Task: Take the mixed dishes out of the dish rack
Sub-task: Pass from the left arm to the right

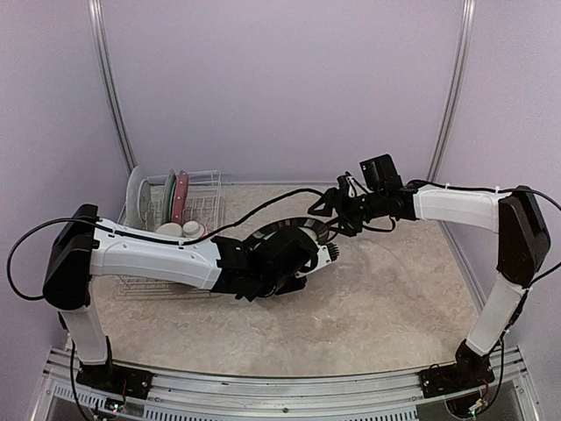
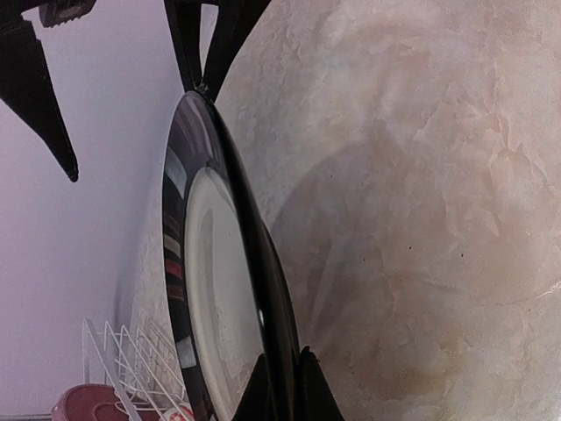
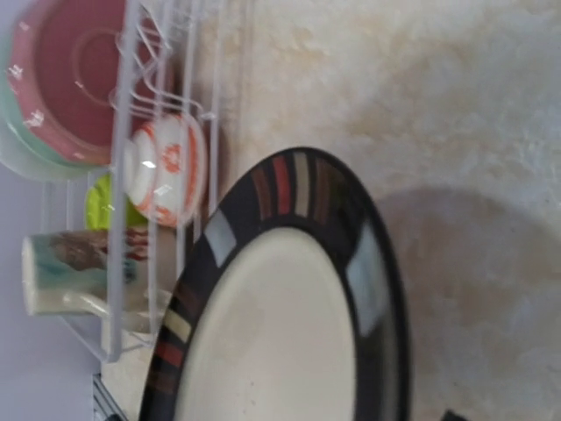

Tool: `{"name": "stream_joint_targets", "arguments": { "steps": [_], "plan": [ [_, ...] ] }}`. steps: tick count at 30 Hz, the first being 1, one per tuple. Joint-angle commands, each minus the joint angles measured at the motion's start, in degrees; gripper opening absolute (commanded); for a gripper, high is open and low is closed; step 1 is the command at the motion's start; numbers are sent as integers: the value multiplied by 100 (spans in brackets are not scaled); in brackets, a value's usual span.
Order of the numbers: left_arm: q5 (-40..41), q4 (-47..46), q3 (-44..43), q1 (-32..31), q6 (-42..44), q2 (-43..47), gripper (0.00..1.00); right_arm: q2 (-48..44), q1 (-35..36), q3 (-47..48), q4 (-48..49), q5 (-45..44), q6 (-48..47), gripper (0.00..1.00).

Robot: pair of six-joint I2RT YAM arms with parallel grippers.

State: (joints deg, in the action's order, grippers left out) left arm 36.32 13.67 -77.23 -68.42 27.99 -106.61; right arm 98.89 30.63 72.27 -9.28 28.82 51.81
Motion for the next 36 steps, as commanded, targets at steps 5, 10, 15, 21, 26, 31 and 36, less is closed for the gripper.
{"name": "stream_joint_targets", "arguments": {
  "steps": [5,10,15,21,26,31,36],
  "plan": [
    [525,-386,-457,-97,192,-278,0,467,131,105,-68,252,-79,57],
    [534,-266,-532,-110,161,-345,0,698,200,43,141,347,-35,59],
    [613,-286,-541,-110,234,-286,0,868,240,150,467,571,69,38],
    [671,-137,-607,-101,61,-229,14,716,122,72,853,585,300,0],
    [431,258,-666,-93,-332,-87,64,413,-75,-428,1645,574,719,0],
    [-79,697,-684,-77,-798,276,90,109,-300,-723,1918,465,733,0],
    [-806,1253,-863,115,-1491,704,99,-168,-481,-1065,2008,360,537,0]
  ]
}}
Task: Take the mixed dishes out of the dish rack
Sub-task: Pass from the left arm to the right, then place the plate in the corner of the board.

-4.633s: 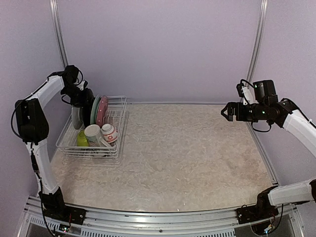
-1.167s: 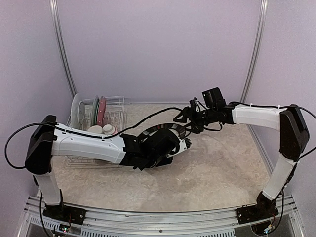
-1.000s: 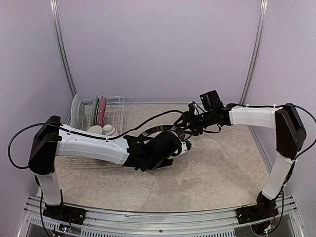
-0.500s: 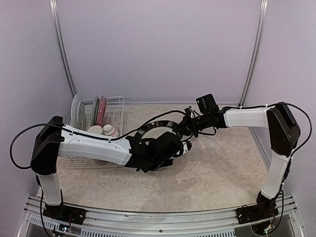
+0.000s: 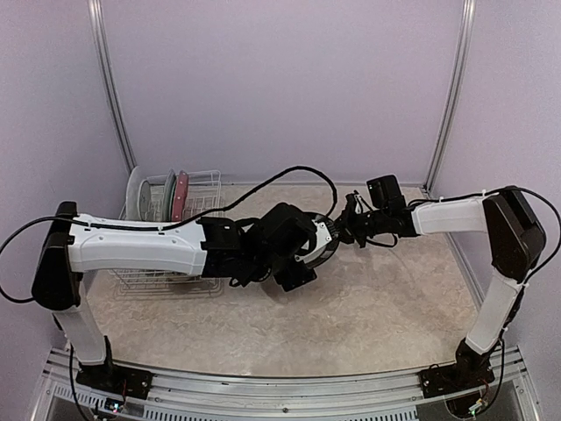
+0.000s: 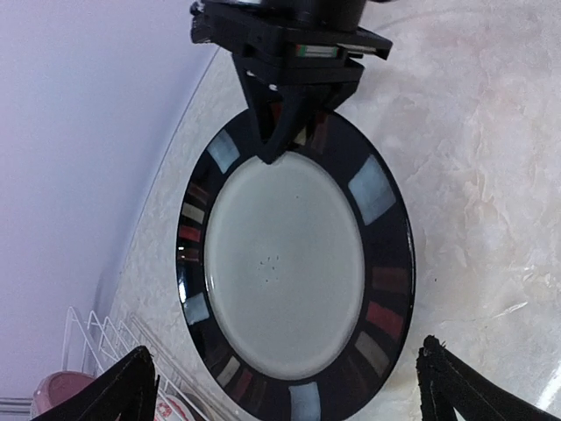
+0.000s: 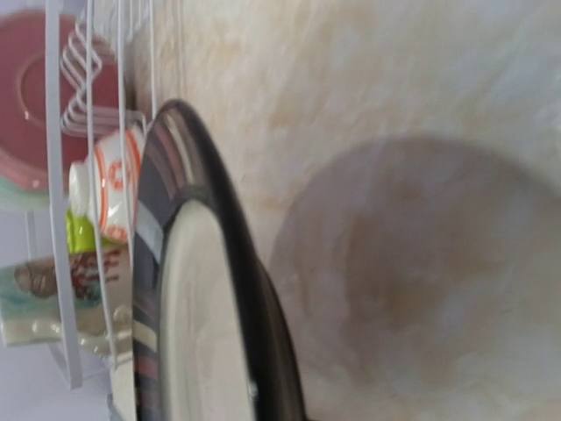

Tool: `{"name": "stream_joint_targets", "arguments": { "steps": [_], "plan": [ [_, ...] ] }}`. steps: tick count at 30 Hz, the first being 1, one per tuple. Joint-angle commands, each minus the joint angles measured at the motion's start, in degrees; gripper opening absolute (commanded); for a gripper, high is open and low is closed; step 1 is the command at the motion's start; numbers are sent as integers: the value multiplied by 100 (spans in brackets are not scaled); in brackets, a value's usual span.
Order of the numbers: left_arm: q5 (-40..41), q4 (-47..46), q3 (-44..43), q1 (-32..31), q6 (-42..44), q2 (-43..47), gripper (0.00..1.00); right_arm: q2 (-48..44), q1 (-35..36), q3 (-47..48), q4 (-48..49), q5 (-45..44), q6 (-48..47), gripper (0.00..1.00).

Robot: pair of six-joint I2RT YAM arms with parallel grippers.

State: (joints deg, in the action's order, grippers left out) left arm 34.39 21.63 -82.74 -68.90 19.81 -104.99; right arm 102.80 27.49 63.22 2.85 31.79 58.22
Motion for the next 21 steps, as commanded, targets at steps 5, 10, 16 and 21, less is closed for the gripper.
{"name": "stream_joint_targets", "arguments": {
  "steps": [5,10,16,21],
  "plan": [
    [-1454,726,-416,643,-1352,1175,99,-894,-369,-661,1010,-44,-178,0],
    [-2238,758,-390,1106,-1930,1727,99,-1206,-766,-1136,1225,-84,-187,0],
    [-2775,767,-406,1524,-2504,2098,99,-1470,-1478,-1557,1500,-127,-162,0],
    [-3030,674,-373,1880,-2893,2314,99,-1468,-2092,-1699,1648,-102,-236,0]
  ]
}}
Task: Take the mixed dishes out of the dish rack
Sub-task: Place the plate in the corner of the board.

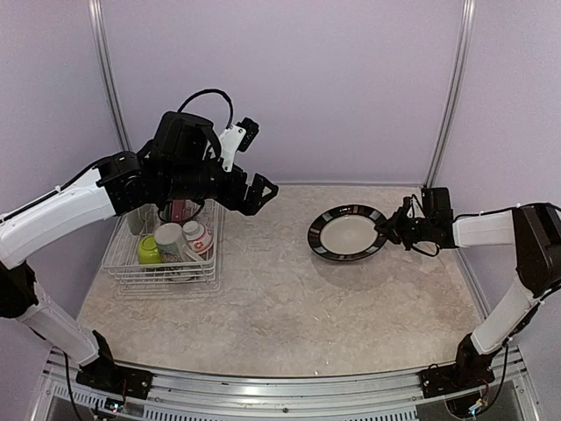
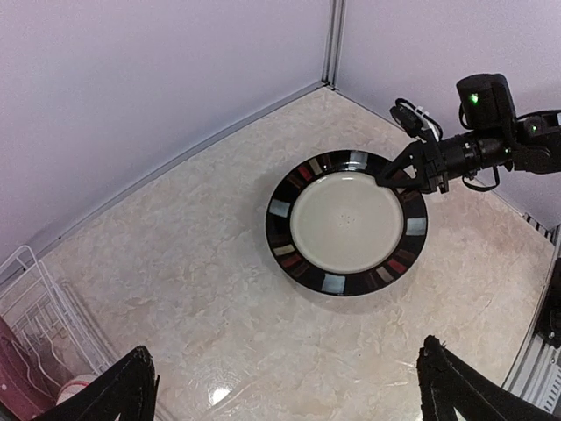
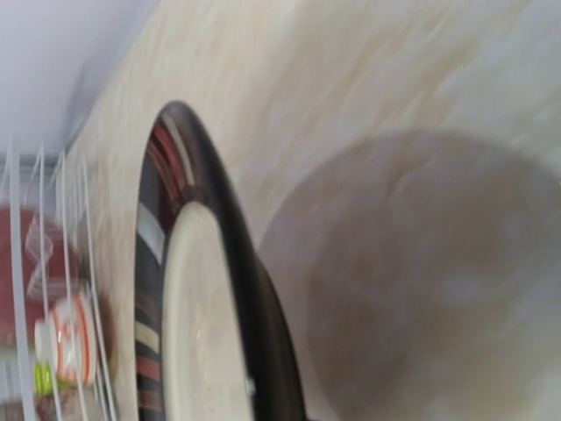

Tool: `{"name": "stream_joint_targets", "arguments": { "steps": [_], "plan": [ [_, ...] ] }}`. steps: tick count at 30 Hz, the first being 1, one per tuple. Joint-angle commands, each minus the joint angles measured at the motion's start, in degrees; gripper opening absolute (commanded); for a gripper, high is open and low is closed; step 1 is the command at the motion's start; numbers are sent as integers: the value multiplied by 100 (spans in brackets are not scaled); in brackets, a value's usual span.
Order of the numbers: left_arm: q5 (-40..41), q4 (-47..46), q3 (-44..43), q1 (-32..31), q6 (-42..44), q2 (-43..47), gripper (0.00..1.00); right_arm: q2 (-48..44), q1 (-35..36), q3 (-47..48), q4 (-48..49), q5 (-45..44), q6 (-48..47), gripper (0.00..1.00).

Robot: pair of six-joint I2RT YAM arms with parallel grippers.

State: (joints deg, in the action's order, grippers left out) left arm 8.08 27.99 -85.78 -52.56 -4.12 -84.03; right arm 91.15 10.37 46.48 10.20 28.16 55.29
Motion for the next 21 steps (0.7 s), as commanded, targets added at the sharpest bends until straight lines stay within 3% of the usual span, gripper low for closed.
{"name": "stream_joint_targets", "arguments": {
  "steps": [1,10,21],
  "plan": [
    [-403,11,-40,335,-578,276,99,-289,-507,-51,967,289,69,0],
    [-768,-398,350,1372,-1431,764,99,147,-1497,126,1246,447,-35,0],
    [-658,-774,740,2120,-1718,1095,99,1576,-1809,1002,2152,624,369,0]
  ]
}}
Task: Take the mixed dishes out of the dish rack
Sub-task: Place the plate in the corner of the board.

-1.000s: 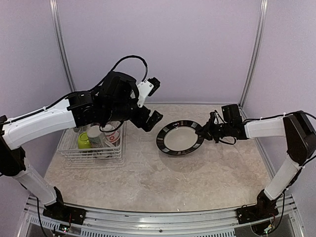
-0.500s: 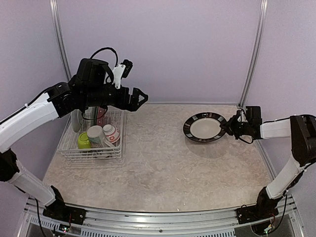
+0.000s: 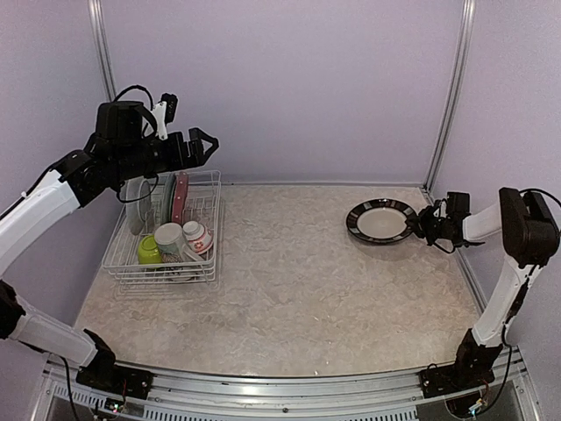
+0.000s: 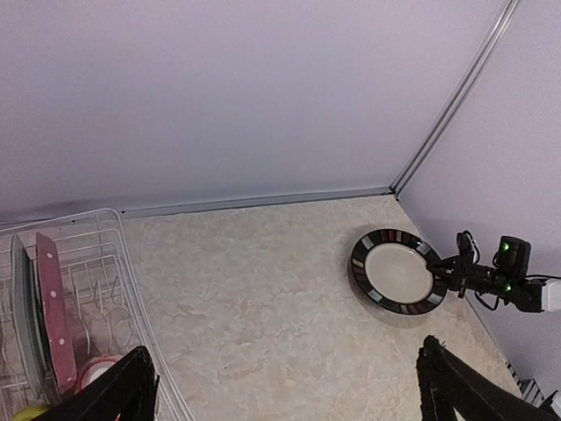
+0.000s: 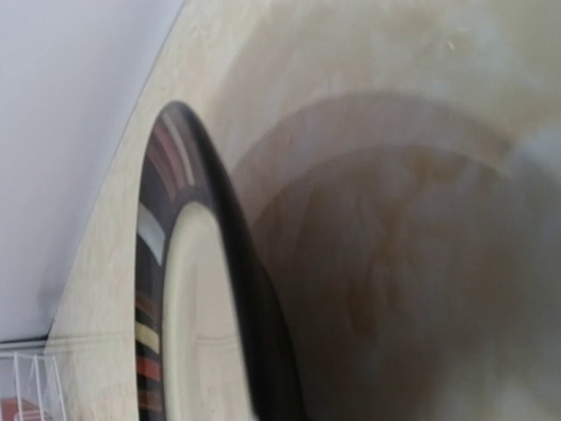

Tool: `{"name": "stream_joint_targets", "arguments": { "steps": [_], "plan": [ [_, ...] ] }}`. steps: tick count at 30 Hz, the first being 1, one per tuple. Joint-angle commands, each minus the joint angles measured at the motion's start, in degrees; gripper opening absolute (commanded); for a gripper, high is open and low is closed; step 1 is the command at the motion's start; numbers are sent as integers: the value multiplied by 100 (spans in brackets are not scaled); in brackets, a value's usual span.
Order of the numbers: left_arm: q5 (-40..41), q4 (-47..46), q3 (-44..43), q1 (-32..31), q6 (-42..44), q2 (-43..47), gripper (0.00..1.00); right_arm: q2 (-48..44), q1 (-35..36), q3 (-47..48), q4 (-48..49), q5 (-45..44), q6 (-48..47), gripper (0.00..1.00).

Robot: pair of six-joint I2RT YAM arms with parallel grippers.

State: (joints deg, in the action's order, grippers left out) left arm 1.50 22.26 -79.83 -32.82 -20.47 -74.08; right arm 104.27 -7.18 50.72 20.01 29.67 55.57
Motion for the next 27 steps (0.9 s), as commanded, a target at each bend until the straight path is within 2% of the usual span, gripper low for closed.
{"name": "stream_joint_targets", "arguments": {
  "steps": [1,9,16,22,27],
  "plan": [
    [23,-217,172,187,-68,104,99,378,-62,678,1220,466,367,0],
    [70,-240,197,462,-24,76,99,1146,-67,1044,1726,641,629,0],
    [-36,-199,166,756,-151,60,99,1349,-63,931,1617,652,425,0],
    [-81,-196,170,914,-247,86,99,1394,-64,847,1265,496,177,11],
    [3,-196,192,975,-262,111,99,1404,-64,948,579,292,-202,29]
  ]
}}
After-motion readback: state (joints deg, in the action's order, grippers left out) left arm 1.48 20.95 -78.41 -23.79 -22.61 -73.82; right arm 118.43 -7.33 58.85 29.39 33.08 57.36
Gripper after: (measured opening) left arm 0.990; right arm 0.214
